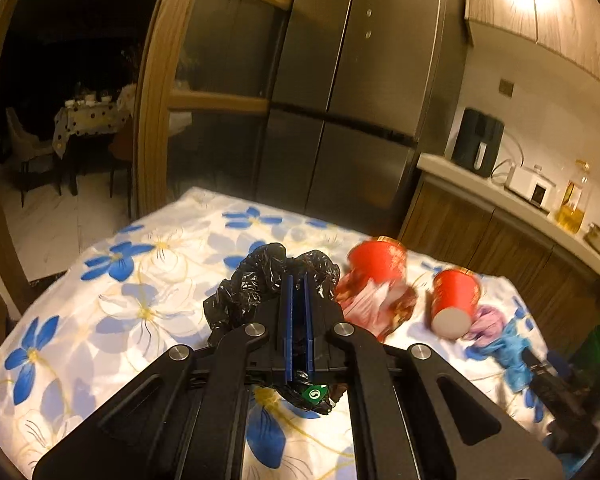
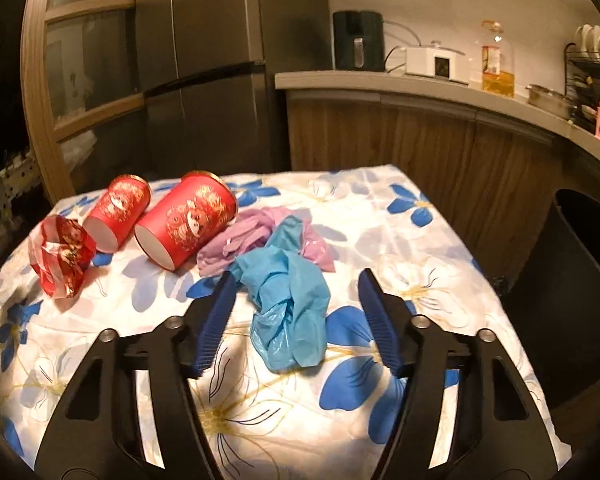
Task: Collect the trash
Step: 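Grasp the black plastic bag with the left tool while the right tool grasps the blue glove, then carry the black bag and blue glove over the black trash bin with both tools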
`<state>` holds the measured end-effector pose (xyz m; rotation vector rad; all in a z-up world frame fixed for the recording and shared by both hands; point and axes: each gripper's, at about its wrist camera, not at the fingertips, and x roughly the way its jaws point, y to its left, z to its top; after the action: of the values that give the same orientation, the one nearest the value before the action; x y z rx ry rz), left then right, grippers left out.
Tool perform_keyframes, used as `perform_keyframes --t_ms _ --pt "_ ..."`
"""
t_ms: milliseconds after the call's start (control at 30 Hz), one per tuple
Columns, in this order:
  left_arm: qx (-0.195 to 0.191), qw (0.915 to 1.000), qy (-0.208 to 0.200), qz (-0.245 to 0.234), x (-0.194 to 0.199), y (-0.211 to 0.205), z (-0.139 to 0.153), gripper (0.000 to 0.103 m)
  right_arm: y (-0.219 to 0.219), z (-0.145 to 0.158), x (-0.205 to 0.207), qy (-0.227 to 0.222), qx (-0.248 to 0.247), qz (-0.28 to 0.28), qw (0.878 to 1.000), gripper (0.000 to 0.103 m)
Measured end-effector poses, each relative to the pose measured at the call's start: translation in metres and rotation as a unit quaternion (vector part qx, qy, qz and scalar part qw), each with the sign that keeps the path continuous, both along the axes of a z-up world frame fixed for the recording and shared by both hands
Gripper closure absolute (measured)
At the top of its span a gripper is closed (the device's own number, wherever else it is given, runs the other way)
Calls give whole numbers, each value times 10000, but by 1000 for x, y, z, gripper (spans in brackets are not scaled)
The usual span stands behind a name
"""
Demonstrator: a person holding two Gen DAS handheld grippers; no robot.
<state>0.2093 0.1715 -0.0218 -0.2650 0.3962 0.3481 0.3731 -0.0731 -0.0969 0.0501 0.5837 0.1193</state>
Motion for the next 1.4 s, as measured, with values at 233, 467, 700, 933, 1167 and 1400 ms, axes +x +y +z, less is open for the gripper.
perform_keyframes --t_ms 233,467,700,933,1167,1400 --pt "84 9995 -180 -237 -3 -14 13 98 1 -10 8 307 17 125 9994 82" --pt "121 9988 -162 -449 -1 -33 12 99 -2 -4 -4 172 86 344 9992 100" --pt "197 9963 -240 -798 -2 -60 17 99 -21 26 -37 -283 372 301 9985 101" --pt "290 9910 -319 -1270 -1 -101 22 99 -46 54 -69 -700 523 150 9961 101" --pt "339 9833 -373 -1748 2 -145 29 99 -87 72 -93 -976 706 -157 9926 101" --pt "460 9722 -483 -2243 11 -195 38 99 -124 85 -112 -1206 774 -490 9885 101"
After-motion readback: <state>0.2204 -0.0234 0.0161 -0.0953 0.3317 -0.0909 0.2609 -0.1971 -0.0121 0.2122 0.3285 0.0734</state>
